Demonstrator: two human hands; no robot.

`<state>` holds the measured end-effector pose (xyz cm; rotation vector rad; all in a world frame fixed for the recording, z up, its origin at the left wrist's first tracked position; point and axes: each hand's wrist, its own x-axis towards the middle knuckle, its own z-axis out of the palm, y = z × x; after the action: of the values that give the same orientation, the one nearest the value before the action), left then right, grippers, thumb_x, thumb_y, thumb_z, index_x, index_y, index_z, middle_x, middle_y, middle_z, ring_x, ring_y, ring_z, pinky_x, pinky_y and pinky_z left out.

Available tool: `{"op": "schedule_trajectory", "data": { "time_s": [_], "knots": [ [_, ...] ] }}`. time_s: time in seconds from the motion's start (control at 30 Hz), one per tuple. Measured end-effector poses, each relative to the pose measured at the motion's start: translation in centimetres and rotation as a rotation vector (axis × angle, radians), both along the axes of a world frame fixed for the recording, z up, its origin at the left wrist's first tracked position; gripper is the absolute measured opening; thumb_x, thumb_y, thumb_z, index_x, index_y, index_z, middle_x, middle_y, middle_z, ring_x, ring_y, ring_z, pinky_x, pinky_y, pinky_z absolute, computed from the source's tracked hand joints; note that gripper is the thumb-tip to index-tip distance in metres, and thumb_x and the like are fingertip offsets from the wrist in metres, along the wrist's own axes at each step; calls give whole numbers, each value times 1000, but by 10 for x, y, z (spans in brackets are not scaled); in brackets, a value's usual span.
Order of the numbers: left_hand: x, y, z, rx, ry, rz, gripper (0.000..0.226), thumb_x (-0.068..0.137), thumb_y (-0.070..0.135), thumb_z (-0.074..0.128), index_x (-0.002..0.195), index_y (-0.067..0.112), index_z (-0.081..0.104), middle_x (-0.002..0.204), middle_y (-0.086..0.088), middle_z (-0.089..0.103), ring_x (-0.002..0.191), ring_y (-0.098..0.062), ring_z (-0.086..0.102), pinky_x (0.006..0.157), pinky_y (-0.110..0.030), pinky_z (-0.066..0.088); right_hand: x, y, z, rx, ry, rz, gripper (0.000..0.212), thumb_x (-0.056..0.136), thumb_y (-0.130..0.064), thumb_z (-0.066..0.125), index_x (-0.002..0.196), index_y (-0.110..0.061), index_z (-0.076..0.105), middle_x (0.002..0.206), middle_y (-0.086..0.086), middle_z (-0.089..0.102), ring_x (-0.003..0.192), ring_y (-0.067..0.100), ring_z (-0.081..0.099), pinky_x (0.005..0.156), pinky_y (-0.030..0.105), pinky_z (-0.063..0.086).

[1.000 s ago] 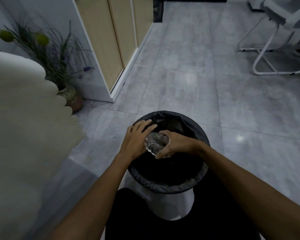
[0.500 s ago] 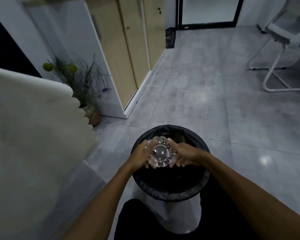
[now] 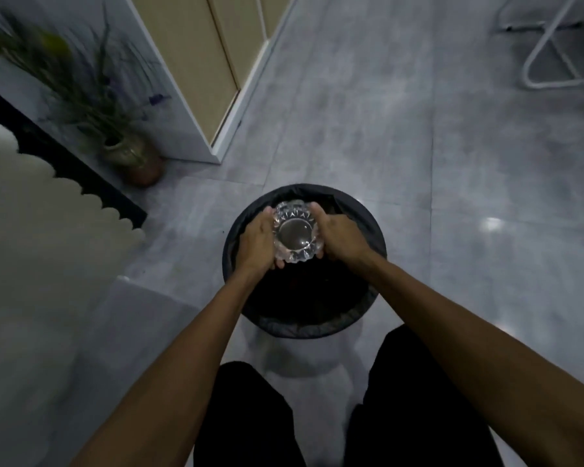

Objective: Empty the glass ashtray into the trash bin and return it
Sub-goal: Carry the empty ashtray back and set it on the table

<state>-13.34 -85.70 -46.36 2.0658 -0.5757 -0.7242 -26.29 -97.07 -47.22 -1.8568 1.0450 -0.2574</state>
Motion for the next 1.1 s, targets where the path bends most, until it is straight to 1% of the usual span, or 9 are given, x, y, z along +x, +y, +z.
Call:
{"op": "schedule_trajectory", "data": {
  "time_s": [0.13,0.27,0.47,0.57,0.63,0.83,0.9,1.0,1.1],
  "knots": [
    [-11,2,55,45,-10,12,52,113,53,30,107,19,70,73,-16,75,50,-34,70,38,-27,49,-7,4,52,95,-16,-47,79,108,-62,30,54,-16,66,49,0,68,50,8,64,63,31,47],
    [-16,10,130,52,-4,23,52,112,56,29,105,23,68,71,-18,74,47,-24,68,41,-28,49,-9,10,130,132,-20,-56,70,109,-59,32,61,-17,63,50,1,64,46,7,60,57,30,43],
    [-30,29,300,-4,61,88,49,113,51,33,97,17,66,65,-15,71,43,-32,65,38,-29,49,-14,23,297,-9,-34,10,64,111,-54,29,87,-12,71,92,7,74,82,22,68,66,28,44],
    [-38,45,382,-28,120,111,49,111,56,35,92,23,66,67,-12,69,40,-26,62,37,-27,45,-21,34,379,5,-55,51,58,111,-53,33,88,-13,69,90,3,72,76,16,66,48,12,41],
    [-44,58,432,-42,148,143,46,110,56,37,91,26,66,73,-9,69,40,-23,63,35,-26,43,-26,42,429,12,-78,80,52,110,-52,36,87,-15,65,85,2,69,71,15,64,48,8,43],
    [-53,96,537,-88,153,209,45,112,50,35,95,19,63,61,-14,67,38,-24,61,37,-29,40,-33,63,542,-2,-172,327,26,111,-45,40,125,-27,53,89,4,74,62,20,72,52,22,57],
    [-53,115,559,-96,150,253,47,113,50,35,97,17,65,66,-19,67,39,-25,64,36,-28,39,-31,74,567,-18,-179,439,34,109,-48,43,136,-28,47,92,-3,73,63,13,72,54,27,60],
    [-47,143,585,-105,110,302,51,113,51,35,108,12,68,77,-28,71,44,-28,69,38,-28,42,-20,91,605,-21,-166,563,48,99,-56,60,139,-35,43,97,-17,68,71,-3,71,55,16,53],
    [-36,175,609,-145,84,355,42,113,46,38,121,17,67,82,-23,74,50,-30,71,40,-29,44,0,111,635,14,-186,707,73,76,-63,84,133,-47,42,115,-22,68,93,-10,69,74,12,53]
  ]
}}
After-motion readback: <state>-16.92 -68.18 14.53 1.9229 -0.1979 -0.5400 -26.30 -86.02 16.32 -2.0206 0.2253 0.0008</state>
